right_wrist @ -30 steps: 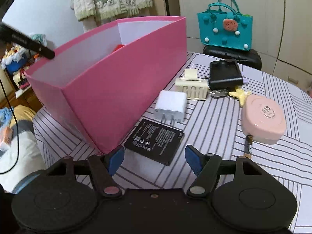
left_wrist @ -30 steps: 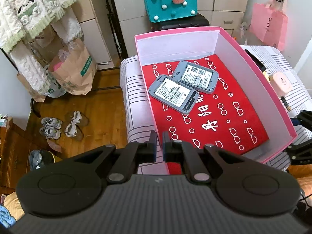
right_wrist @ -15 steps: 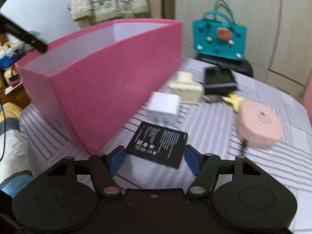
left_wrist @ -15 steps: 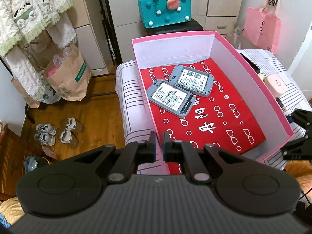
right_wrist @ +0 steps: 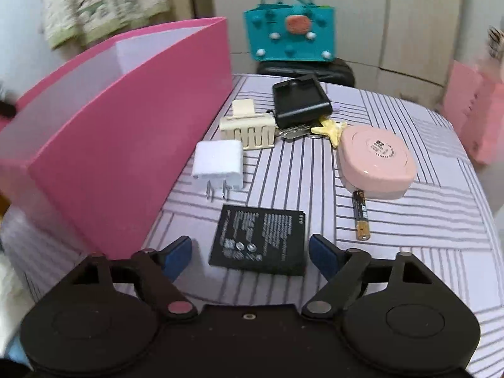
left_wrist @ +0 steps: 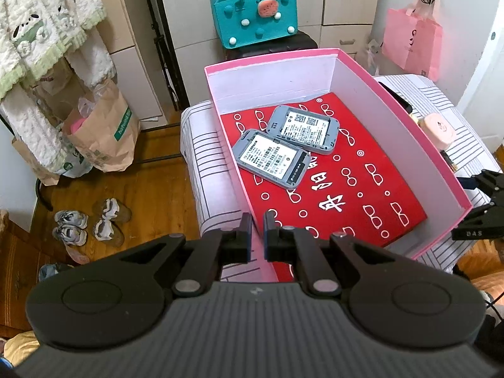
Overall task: Organize rigid objects
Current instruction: 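Grasp the black phone battery with the right gripper, then carry the black battery into the box beside the routers and release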
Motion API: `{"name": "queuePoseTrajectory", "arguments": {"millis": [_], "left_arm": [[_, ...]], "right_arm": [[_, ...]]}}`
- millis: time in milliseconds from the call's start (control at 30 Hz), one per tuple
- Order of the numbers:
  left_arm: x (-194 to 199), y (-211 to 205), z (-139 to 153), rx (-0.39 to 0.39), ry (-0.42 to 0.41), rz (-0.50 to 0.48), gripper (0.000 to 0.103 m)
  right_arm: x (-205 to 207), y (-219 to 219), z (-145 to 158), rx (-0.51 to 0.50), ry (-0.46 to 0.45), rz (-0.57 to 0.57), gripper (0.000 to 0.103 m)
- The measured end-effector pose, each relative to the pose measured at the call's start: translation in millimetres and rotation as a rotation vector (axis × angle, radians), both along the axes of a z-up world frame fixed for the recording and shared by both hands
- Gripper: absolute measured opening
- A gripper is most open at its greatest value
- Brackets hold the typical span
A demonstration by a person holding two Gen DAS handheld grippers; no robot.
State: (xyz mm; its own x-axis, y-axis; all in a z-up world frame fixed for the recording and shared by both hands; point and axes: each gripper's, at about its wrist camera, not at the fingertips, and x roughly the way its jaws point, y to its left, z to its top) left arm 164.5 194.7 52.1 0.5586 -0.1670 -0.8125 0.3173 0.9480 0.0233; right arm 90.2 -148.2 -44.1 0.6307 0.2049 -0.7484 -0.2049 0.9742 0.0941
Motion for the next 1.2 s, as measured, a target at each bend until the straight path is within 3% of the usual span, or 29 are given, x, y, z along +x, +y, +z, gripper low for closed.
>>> {"name": "queuePoseTrajectory", "arguments": {"millis": [67, 133, 167, 400, 733, 933, 1200], "left_arm": [[0, 0, 0, -0.003, -0.003, -0.001, 0.006], [-1, 1, -1, -0.004, -0.005, -0.004, 0.006], [-1, 1, -1, -0.004, -0.006, -0.006, 0.006], [-1, 3, -1, -0.012, -0.008, -0.015, 0.007], [2, 2, 0, -0.003, 0.000, -0.037, 0.007], [4, -2, 1, 0.028, 0.013, -0.067, 0.007], [2, -4, 0, 0.037, 0.003, -0.068, 0.007]], "right_arm": [[2, 2, -1, 0.003, -0.009, -0.006, 0.088], [0, 6, -2, -0.049, -0.034, 0.007, 0.079], [0, 4, -1, -0.044, -0.043, 0.013, 0.068], [0, -2, 2, -0.049, -0.033, 0.042, 0.068], [-5, -2, 11, -0.042, -0.053, -0.012, 0.067], [-8, -4, 57, -0.088, -0.164, -0.002, 0.067], [3, 21, 128, -0.061, -0.304, 0.167, 0.067]]}}
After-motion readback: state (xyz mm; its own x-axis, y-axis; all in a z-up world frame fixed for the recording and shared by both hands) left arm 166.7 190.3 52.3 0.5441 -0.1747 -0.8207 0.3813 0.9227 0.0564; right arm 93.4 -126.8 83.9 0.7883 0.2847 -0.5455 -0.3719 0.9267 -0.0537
